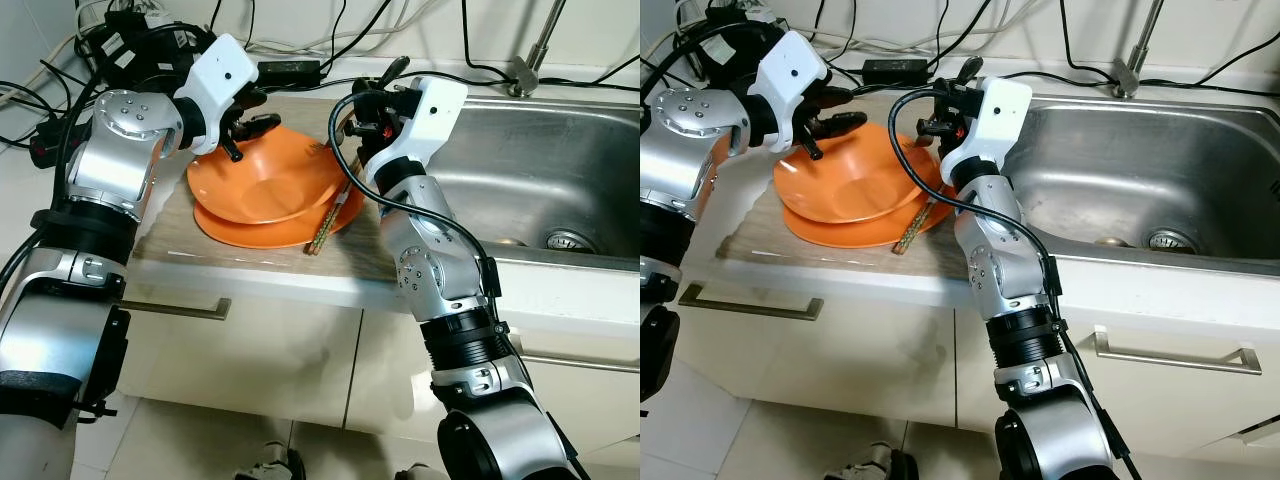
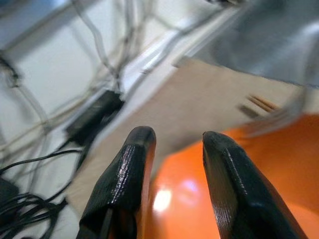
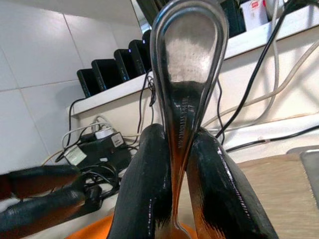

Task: Kitchen organization

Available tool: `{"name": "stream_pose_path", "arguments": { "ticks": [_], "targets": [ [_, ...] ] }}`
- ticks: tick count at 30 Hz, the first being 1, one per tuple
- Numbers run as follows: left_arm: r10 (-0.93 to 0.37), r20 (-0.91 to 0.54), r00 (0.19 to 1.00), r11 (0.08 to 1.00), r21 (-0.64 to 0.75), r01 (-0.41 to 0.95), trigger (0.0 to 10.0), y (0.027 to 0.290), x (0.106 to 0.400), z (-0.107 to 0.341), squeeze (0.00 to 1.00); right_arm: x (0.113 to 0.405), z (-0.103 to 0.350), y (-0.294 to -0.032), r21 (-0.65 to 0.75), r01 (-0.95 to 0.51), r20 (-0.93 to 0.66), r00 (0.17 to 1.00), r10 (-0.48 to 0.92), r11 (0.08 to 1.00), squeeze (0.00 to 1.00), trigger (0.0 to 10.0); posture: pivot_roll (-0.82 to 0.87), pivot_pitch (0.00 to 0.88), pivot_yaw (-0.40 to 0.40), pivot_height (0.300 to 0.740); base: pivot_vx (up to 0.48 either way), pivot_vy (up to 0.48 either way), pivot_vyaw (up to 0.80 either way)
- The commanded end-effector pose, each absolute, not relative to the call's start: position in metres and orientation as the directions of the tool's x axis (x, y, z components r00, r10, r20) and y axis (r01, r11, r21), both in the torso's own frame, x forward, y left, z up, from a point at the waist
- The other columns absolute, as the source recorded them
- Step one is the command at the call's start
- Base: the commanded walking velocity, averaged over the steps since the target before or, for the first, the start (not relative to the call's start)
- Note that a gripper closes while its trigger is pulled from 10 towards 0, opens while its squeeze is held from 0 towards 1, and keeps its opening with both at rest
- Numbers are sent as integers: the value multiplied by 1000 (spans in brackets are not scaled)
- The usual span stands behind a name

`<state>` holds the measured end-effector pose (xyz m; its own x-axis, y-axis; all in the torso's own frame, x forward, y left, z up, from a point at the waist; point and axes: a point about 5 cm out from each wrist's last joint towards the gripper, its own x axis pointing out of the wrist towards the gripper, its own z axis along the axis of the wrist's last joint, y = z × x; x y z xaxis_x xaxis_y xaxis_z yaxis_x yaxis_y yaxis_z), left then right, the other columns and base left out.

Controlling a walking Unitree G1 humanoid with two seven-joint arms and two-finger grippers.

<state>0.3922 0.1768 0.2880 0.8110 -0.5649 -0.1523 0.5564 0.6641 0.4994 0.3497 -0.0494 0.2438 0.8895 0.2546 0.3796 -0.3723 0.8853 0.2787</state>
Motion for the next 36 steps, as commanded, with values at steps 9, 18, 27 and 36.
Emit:
{"name": "stream_pose_path", "arguments": {
  "ticks": [9,18,27,36],
  "targets": [
    [-319,49,946,893,351,283,10000,227,386,289,0,346,266,-56,181,-331,490,847,207,926,0,0,14,8,67,707,0,0,0],
    [-237,8,971,953,195,231,10000,231,370,242,0,343,279,-70,73,-249,577,800,163,966,0,0,16,0,59,707,0,0,0],
    [-202,46,978,969,156,192,10000,229,360,244,0,340,278,-92,-14,-127,613,782,109,992,0,0,10,0,58,707,0,0,0],
    [-199,83,976,972,145,186,10000,224,355,253,0,337,261,-120,-92,17,602,797,42,996,0,0,0,0,62,707,0,0,0]
  ]
}}
